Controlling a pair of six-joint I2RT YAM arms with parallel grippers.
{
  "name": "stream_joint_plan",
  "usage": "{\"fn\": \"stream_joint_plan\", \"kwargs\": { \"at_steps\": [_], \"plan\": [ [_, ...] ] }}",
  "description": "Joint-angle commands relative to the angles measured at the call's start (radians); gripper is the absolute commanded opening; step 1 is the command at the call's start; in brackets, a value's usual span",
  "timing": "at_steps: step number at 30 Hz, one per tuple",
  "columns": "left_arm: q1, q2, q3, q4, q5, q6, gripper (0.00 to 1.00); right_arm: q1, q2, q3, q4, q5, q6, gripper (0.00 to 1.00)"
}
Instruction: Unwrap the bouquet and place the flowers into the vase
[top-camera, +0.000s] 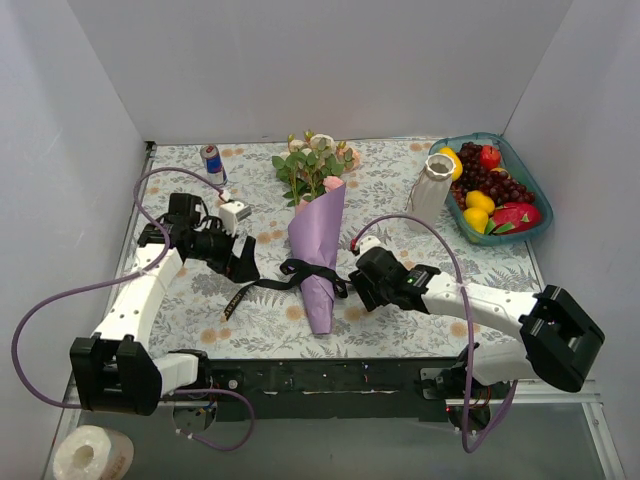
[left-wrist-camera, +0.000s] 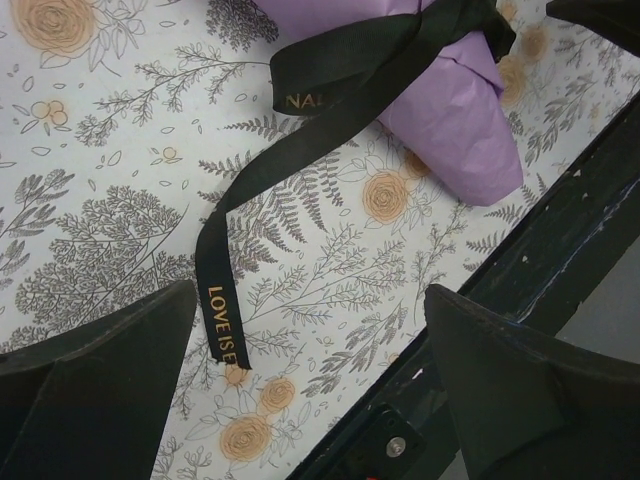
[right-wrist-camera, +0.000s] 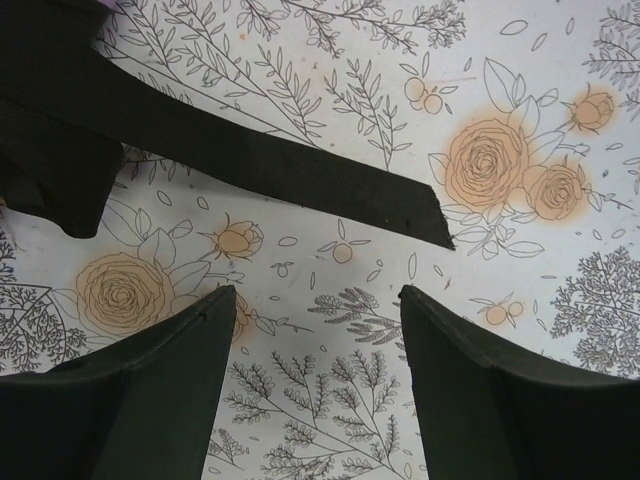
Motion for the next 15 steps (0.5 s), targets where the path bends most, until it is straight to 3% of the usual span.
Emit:
{"fn": "stream_joint_plan", "kwargs": {
  "at_steps": [1, 7, 15],
  "plan": [
    [-0.047, 0.038, -0.028, 0.084, -0.002, 0.105, 0.98, 0.004, 0.015, -0.009, 0.155, -0.063, -0.043, 0.74],
    [-0.125, 0.104, -0.09, 0.147, -0.057, 0.206, 0.98, 0.004, 0.058, -0.021, 0.279, -0.129, -0.064, 0.74],
    [-0.234, 0.13, -0.188, 0.321, -0.14, 0.213, 0.98, 0.004, 0.155, -0.035, 0.4, -0.135, -0.058, 0.71]
  ]
}}
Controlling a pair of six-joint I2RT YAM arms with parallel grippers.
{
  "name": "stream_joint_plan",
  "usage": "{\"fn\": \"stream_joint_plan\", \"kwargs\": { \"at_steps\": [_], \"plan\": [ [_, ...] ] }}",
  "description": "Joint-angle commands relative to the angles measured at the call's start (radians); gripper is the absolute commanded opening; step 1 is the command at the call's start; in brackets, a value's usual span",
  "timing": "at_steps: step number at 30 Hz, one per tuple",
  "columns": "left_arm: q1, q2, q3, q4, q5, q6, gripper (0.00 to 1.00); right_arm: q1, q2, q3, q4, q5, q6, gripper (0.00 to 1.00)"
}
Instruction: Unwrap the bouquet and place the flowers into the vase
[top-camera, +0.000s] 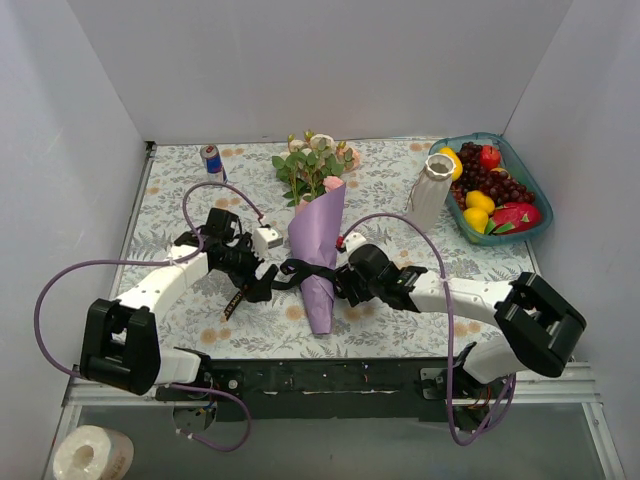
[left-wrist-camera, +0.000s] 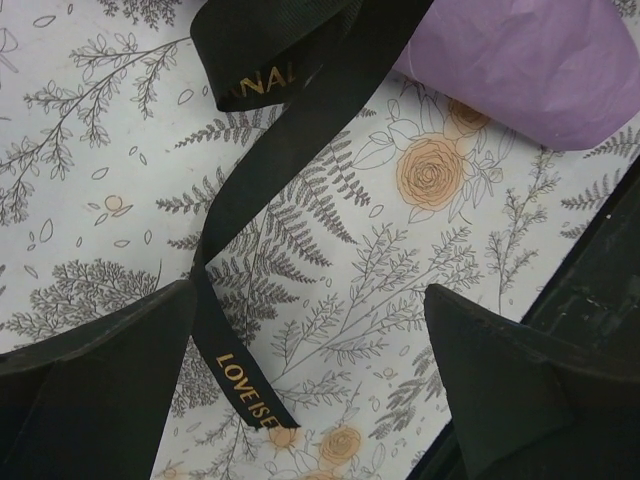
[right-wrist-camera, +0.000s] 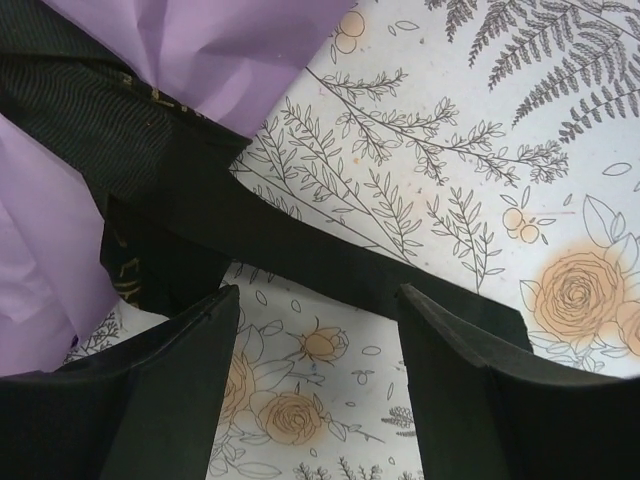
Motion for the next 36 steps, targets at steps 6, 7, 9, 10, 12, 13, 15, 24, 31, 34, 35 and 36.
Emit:
{"fn": "stream_joint_plan", "kwargs": {
  "at_steps": [6, 7, 9, 10, 12, 13, 15, 24, 31, 34, 35, 36],
  "plan": [
    [-0.091, 0.012, -0.067, 0.259, -0.109, 0.003, 0.98, 0.002, 0.145, 0.011, 0.159, 0.006, -0.018, 0.65],
    [-0.093, 0.016, -0.068, 0.284, -0.112, 0.0, 0.98, 0.002, 0.157, 0.016, 0.161, 0.014, -0.016, 0.63],
    [-0.091, 0.029, -0.071, 0.299, -0.106, 0.003, 0.98, 0.002, 0.179, 0.022, 0.173, 0.019, -0.016, 0.59],
    [-0.093, 0.033, -0.076, 0.308, -0.103, 0.01, 0.98, 0.002, 0.181, 0.022, 0.178, 0.02, -0.018, 0.57],
    [-0.094, 0.058, -0.079, 0.318, -0.1, 0.015, 0.98, 0.002, 0.176, 0.015, 0.184, 0.019, -0.015, 0.49],
    [-0.096, 0.07, -0.082, 0.327, -0.103, 0.015, 0.98, 0.002, 0.173, 0.013, 0.181, 0.015, -0.012, 0.46],
    [-0.094, 0.099, -0.087, 0.337, -0.108, 0.015, 0.98, 0.002, 0.152, 0.007, 0.173, 0.015, -0.009, 0.39],
    [-0.107, 0.165, -0.108, 0.38, -0.163, 0.029, 0.84, 0.002, 0.018, -0.044, 0.135, 0.023, 0.026, 0.29],
    [-0.108, 0.168, -0.131, 0.405, -0.224, 0.027, 0.28, 0.001, -0.033, -0.07, 0.13, 0.022, 0.039, 0.24],
    [-0.107, 0.165, -0.133, 0.4, -0.25, 0.014, 0.0, -0.001, -0.034, -0.07, 0.123, 0.023, 0.043, 0.17],
    [-0.107, 0.159, -0.131, 0.396, -0.256, 0.012, 0.0, -0.001, -0.036, -0.067, 0.12, 0.023, 0.048, 0.11],
    [-0.108, 0.15, -0.131, 0.394, -0.263, 0.007, 0.0, -0.002, -0.045, -0.065, 0.115, 0.023, 0.048, 0.07]
  ]
}}
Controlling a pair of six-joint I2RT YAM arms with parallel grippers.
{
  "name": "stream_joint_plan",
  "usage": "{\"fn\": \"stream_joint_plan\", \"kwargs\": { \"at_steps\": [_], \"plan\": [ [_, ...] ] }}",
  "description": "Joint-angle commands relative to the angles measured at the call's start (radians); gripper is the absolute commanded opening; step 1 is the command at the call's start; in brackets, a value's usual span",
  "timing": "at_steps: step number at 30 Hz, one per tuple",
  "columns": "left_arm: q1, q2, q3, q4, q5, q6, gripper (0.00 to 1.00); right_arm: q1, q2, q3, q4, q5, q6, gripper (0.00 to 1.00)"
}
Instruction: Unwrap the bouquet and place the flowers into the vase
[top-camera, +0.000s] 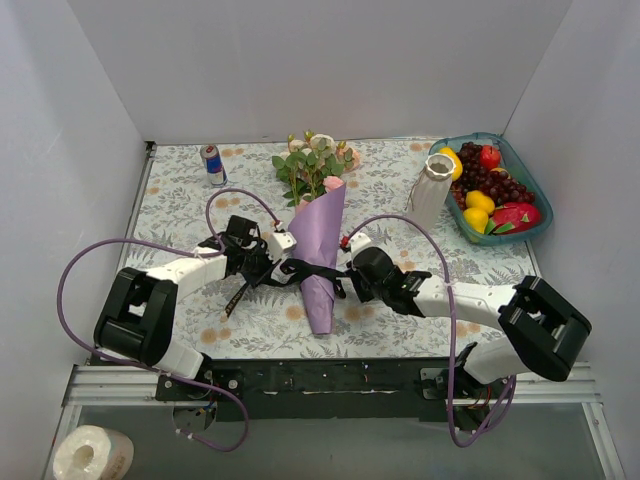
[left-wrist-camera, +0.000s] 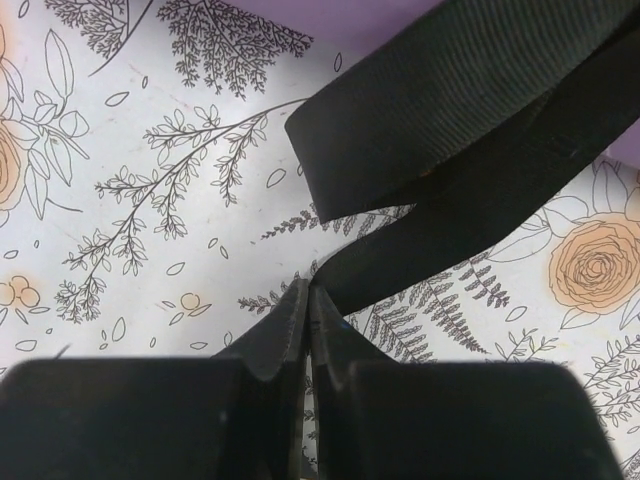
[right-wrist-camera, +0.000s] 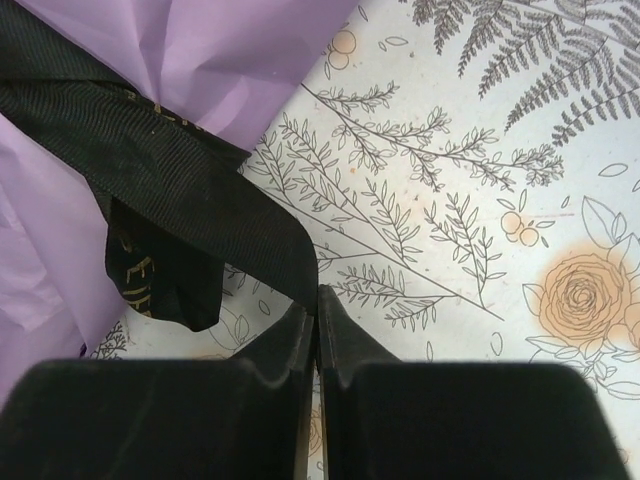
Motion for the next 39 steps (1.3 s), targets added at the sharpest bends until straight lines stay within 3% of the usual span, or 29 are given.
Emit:
{"fn": "stream_joint_plan", "kwargs": {
  "at_steps": [1, 10, 14, 23, 30, 36, 38, 39],
  "plan": [
    [-0.003, -0.029, -0.011, -0.013, -0.075, -0.016, 0.0, -0.002, -0.036, -0.003, -0.015, 0.018, 0.024, 0.04],
    [0.042, -0.158, 0.217, -0.157, 0.012, -0.2, 0.0, -0.057, -0.248, 0.042, -0.134, 0.114, 0.025, 0.01],
    [0.129, -0.212, 0.288, -0.183, 0.061, -0.253, 0.0, -0.129, -0.406, 0.036, -0.19, 0.127, 0.05, 0.01],
    [0.358, -0.322, 0.262, -0.246, -0.104, -0.233, 0.0, -0.186, -0.627, 0.088, -0.467, 0.396, 0.109, 0.01],
    [0.588, -0.394, 0.187, -0.221, -0.244, -0.219, 0.0, -0.209, -0.659, 0.135, -0.731, 0.633, 0.258, 0.01],
    [0.678, -0.426, 0.173, -0.205, -0.339, -0.201, 0.0, -0.235, -0.646, 0.197, -0.93, 0.762, 0.404, 0.01],
    [0.692, -0.44, 0.176, -0.201, -0.337, -0.194, 0.0, -0.249, -0.629, 0.244, -0.993, 0.826, 0.453, 0.09],
    [0.697, -0.443, 0.18, -0.22, -0.318, -0.188, 0.09, -0.264, -0.626, 0.255, -1.024, 0.843, 0.467, 0.13]
  ]
}}
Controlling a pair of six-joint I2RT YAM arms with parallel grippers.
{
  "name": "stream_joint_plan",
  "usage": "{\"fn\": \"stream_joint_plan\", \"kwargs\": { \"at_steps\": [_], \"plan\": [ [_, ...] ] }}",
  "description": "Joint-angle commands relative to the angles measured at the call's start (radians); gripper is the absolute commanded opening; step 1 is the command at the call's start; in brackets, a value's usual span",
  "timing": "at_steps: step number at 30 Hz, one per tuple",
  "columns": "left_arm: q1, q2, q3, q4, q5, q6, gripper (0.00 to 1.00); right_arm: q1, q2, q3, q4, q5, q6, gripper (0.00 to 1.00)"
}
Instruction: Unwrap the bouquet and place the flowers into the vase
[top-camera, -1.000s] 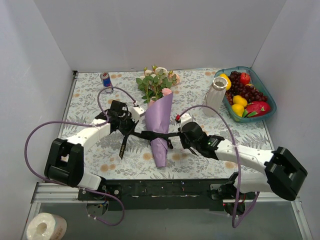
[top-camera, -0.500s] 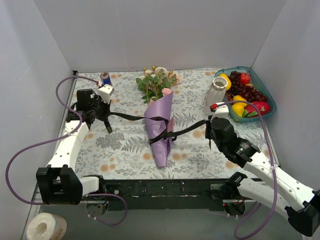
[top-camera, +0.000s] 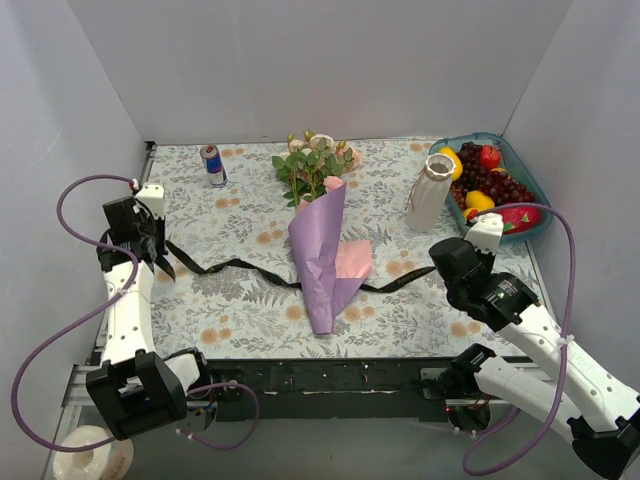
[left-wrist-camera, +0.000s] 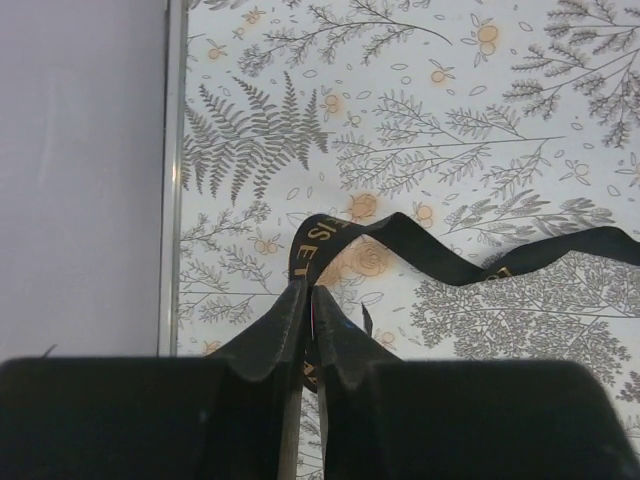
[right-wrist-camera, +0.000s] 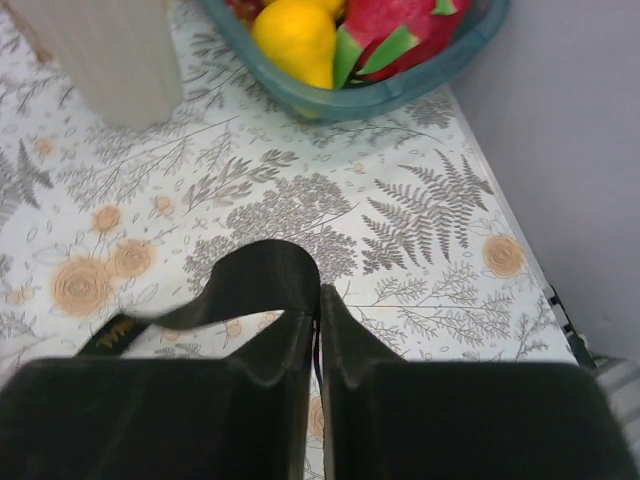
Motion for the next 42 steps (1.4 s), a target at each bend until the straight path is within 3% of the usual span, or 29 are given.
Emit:
{"fn": "stream_joint_plan", "kwargs": {
  "at_steps": [1, 2, 3, 5, 9, 10, 14, 19, 21, 24, 27, 33, 42],
  "plan": [
    [0.024, -0.051, 0.005, -0.014, -0.011, 0.031, 0.29, -0.041, 0.015, 0.111, -0.166, 0.184, 0.127, 0.21],
    [0.024, -0.054, 0.012, -0.034, 0.015, 0.033, 0.59, -0.049, 0.015, 0.117, -0.144, 0.181, 0.098, 0.57],
    [0.024, -0.057, 0.041, -0.074, 0.084, 0.031, 0.97, -0.062, 0.015, 0.117, -0.124, 0.175, 0.07, 0.74],
    [0.026, -0.057, 0.086, -0.126, 0.178, 0.03, 0.98, -0.073, 0.021, 0.12, -0.086, 0.145, 0.025, 0.93],
    [0.024, -0.02, 0.274, -0.285, 0.438, 0.034, 0.98, -0.078, 0.024, 0.159, -0.075, 0.123, 0.022, 0.96],
    [0.023, -0.002, 0.31, -0.318, 0.563, 0.048, 0.98, -0.079, 0.021, 0.174, -0.069, 0.106, 0.019, 0.96],
    [-0.045, 0.081, 0.425, -0.372, 0.735, 0.007, 0.98, -0.078, 0.01, 0.186, 0.093, -0.03, -0.122, 0.98],
    [-0.296, 0.15, 0.368, -0.142, 0.776, -0.093, 0.98, -0.078, 0.027, 0.159, 0.204, -0.162, -0.18, 0.98],
    [-0.342, 0.167, 0.286, 0.017, 0.941, -0.117, 0.98, -0.078, -0.013, 0.139, 0.288, -0.223, -0.23, 0.98],
    [-0.387, 0.242, 0.207, 0.2, 1.066, -0.133, 0.98, -0.078, -0.079, 0.101, 0.356, -0.283, -0.303, 0.98],
    [-0.45, 0.406, 0.262, 0.213, 1.023, -0.112, 0.98, -0.078, -0.116, 0.093, 0.37, -0.337, -0.349, 0.98],
    [-0.47, 0.712, 0.449, 0.178, 1.017, -0.085, 0.98, -0.076, -0.143, 0.087, 0.396, -0.394, -0.38, 0.92],
    [-0.487, 0.877, 0.534, 0.207, 0.96, -0.092, 0.98, -0.078, -0.105, 0.094, 0.434, -0.46, -0.38, 0.83]
  ]
}}
